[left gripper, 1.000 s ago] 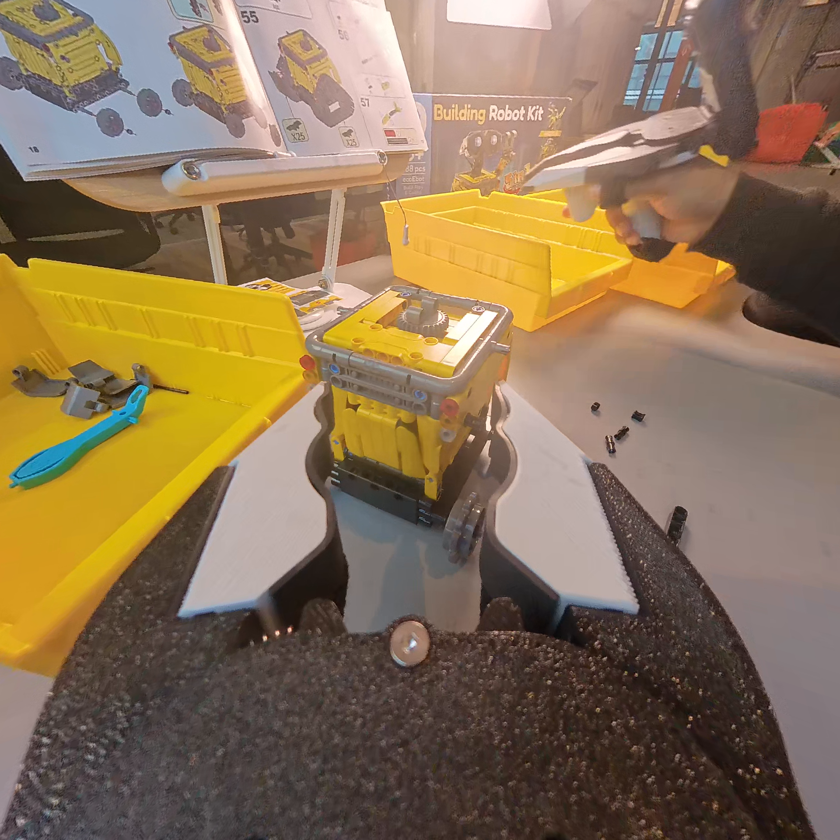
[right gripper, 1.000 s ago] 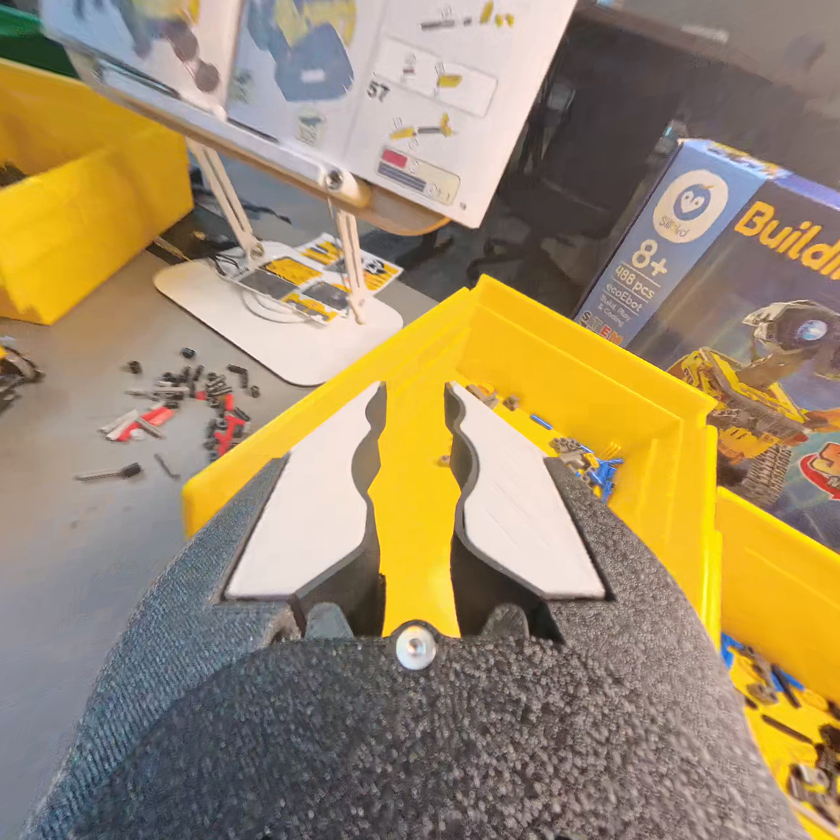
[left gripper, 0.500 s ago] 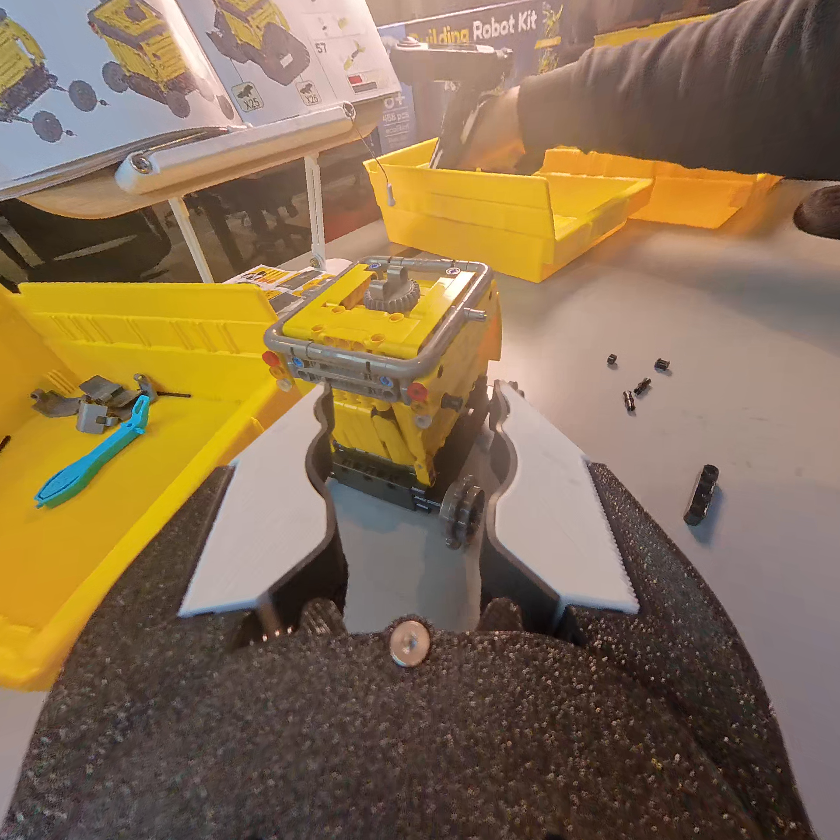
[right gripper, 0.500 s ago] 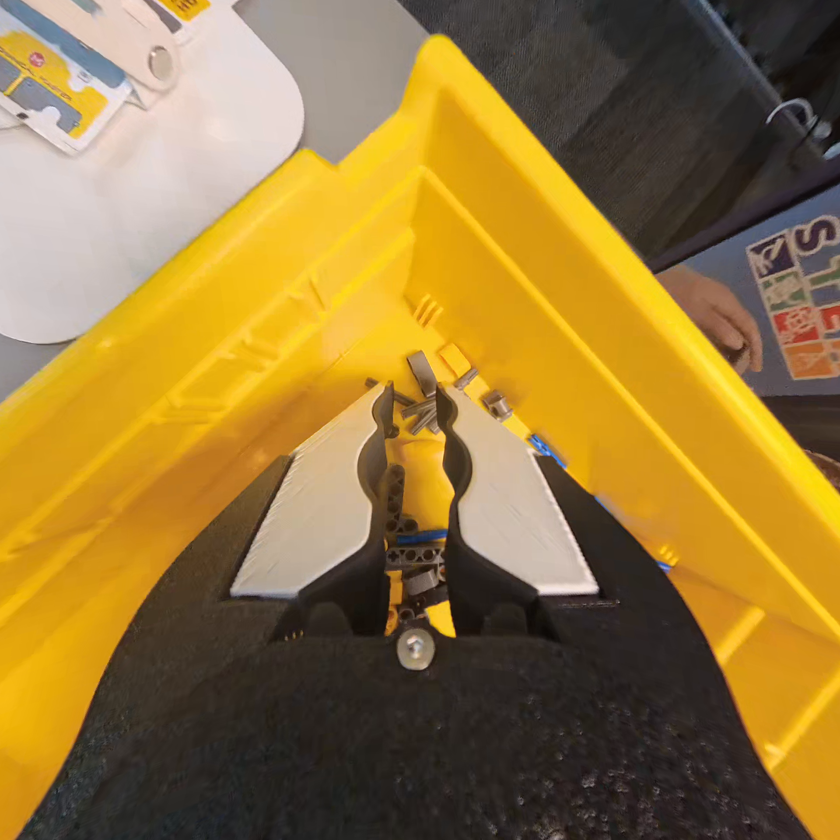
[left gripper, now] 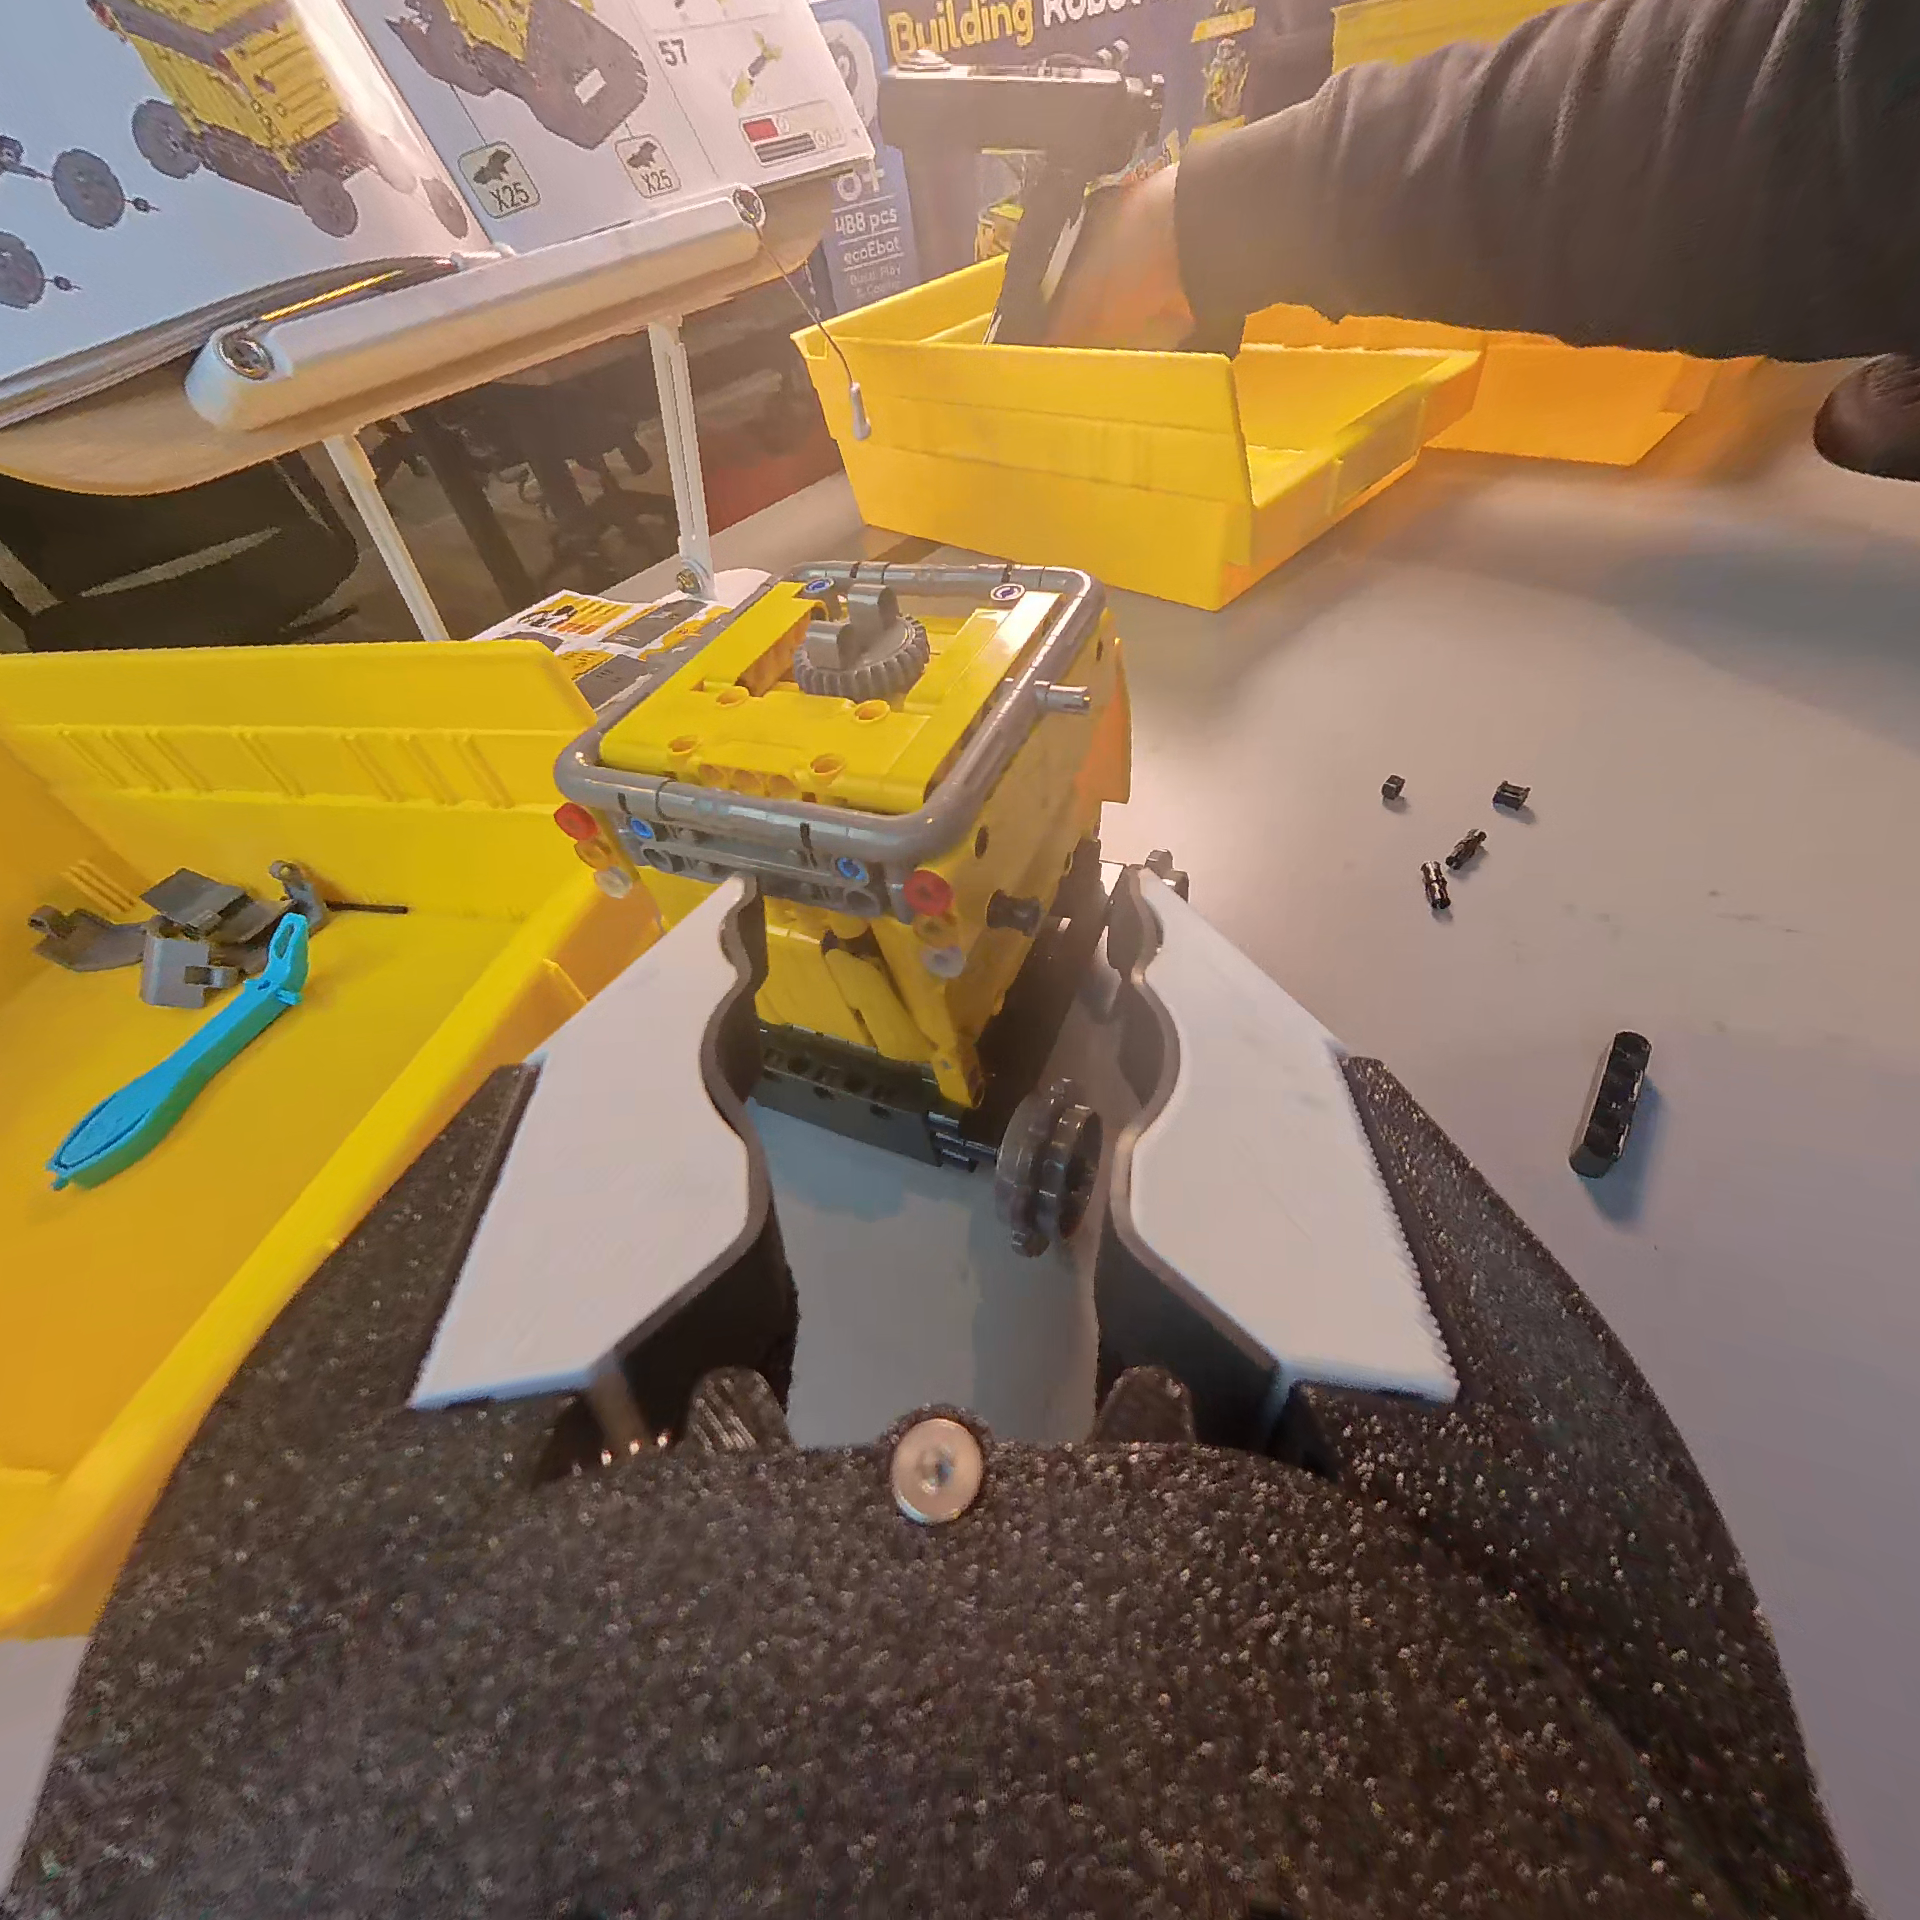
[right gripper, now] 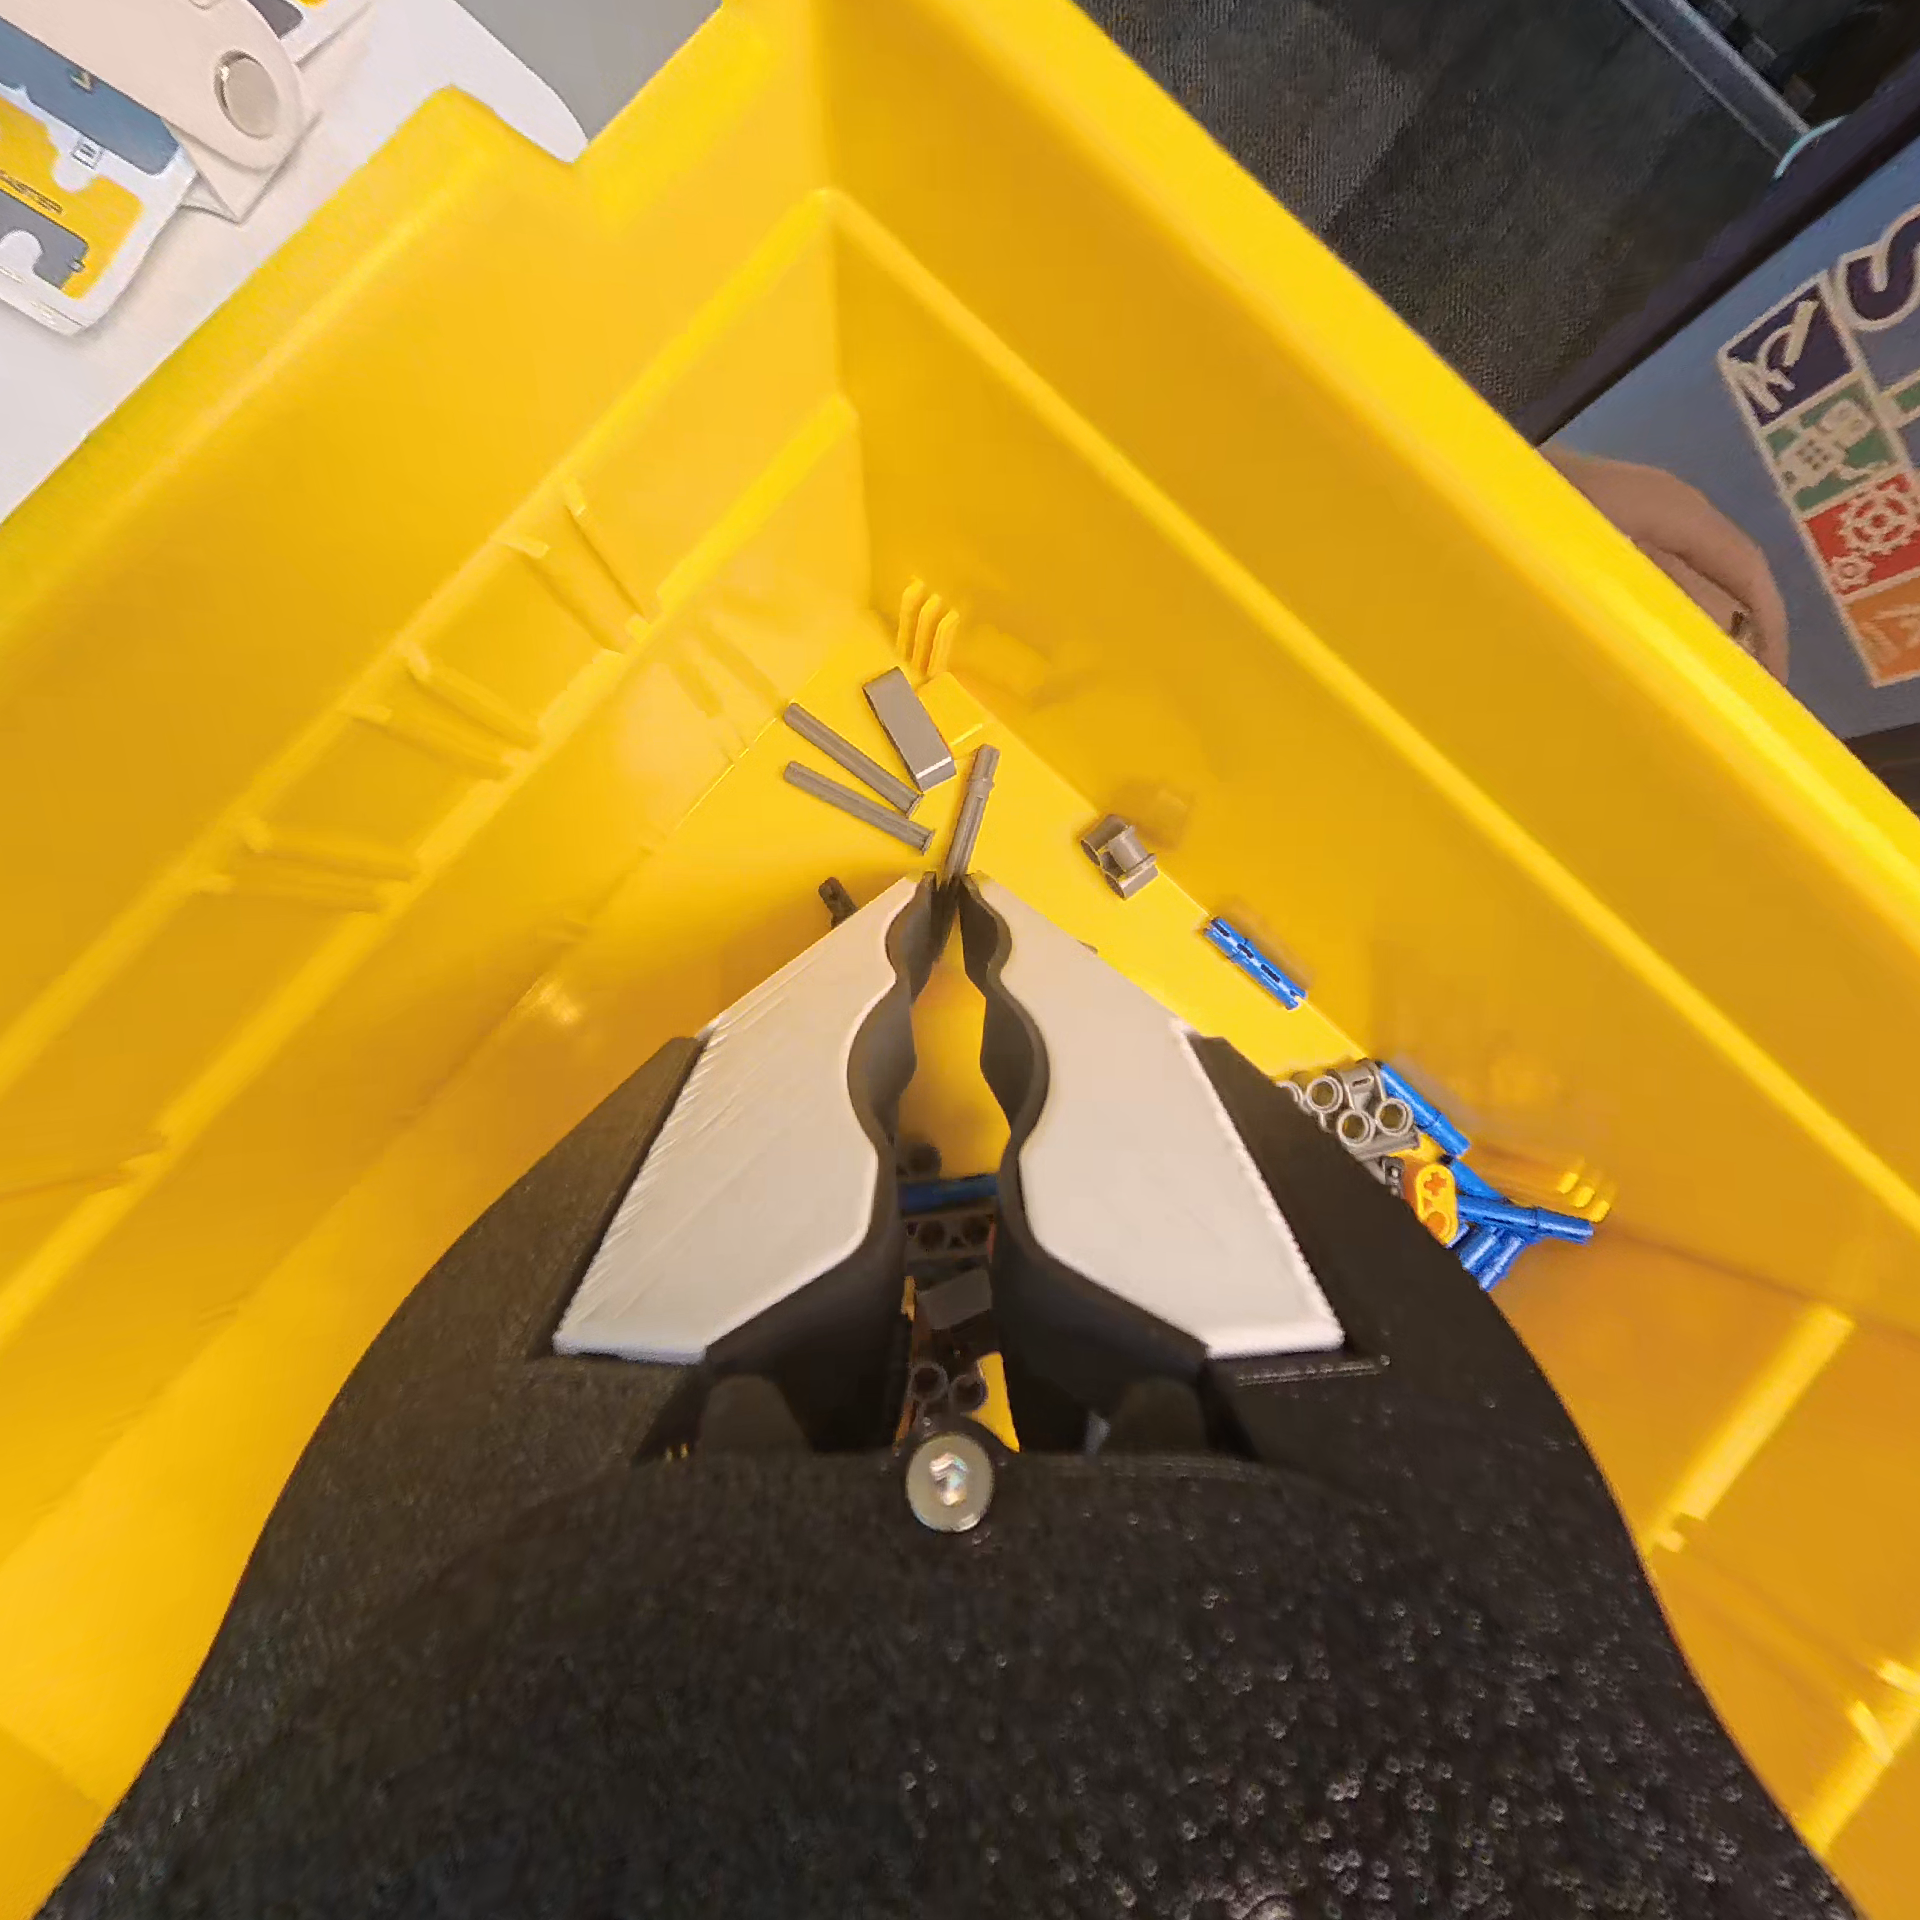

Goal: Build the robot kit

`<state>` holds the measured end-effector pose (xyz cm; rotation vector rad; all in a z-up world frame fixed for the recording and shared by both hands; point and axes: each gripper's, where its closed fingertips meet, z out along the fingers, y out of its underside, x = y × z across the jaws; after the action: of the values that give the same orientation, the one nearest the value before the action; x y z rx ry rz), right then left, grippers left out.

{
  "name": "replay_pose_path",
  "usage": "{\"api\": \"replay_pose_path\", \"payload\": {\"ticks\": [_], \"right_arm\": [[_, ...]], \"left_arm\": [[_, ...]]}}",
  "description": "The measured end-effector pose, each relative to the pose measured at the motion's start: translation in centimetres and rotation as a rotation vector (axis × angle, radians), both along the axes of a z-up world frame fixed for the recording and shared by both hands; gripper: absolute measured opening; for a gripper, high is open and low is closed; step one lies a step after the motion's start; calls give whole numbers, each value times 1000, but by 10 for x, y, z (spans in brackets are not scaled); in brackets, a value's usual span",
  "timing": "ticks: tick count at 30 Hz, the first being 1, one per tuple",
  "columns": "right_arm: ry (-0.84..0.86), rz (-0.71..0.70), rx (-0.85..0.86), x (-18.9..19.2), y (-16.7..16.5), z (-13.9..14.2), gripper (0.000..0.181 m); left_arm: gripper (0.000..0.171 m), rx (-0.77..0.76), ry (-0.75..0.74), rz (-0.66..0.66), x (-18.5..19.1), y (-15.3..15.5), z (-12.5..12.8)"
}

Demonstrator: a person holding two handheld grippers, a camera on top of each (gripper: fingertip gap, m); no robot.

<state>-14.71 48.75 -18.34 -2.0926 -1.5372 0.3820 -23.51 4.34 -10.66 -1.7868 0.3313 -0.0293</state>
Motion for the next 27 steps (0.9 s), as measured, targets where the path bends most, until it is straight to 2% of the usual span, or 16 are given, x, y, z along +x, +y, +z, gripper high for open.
{"api": "replay_pose_path", "payload": {"ticks": [5,10,14,20,23,27], "right_arm": [[76,32,-5,1,-6,21,3],[156,97,31,5,-25,59,3],[146,113,66,19,-38,78,3],[-90,7,211,52,-18,62,4],[-71,27,217,40,-17,56,11],[8,128,169,8,-21,46,14]], "left_arm": [[65,1,-5,0,0,0,0],[65,14,-3,-2,0,-1,2],[65,20,7,-9,2,-2,3],[66,21,21,-7,3,-2,3],[65,25,24,-7,3,-2,3],[64,25,26,-3,2,-2,3]]}}
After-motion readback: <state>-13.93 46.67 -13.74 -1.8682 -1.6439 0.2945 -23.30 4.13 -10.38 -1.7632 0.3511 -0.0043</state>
